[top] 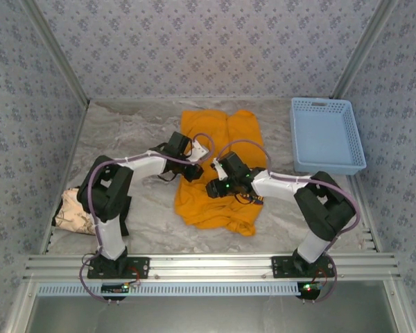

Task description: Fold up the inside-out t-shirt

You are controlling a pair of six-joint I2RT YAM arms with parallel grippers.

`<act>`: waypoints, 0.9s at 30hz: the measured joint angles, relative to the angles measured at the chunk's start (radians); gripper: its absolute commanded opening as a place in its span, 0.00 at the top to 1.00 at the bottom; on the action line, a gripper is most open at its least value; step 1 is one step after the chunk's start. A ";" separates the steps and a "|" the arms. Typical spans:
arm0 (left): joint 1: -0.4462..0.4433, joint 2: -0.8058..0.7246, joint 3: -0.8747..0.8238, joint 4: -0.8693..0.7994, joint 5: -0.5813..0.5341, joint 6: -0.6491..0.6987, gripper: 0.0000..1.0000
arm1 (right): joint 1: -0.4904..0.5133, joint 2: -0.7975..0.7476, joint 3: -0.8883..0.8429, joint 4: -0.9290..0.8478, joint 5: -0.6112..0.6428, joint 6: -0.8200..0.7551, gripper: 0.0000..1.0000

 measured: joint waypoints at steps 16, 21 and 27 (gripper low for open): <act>0.056 -0.103 -0.003 -0.050 0.332 -0.261 1.00 | 0.089 -0.020 -0.030 0.267 0.264 0.015 0.50; 0.072 -0.103 -0.018 -0.033 0.372 -0.291 1.00 | 0.064 0.027 -0.045 0.338 0.234 0.023 0.63; 0.082 -0.103 -0.027 -0.019 0.388 -0.298 0.96 | 0.032 0.043 -0.073 0.414 0.145 0.023 0.99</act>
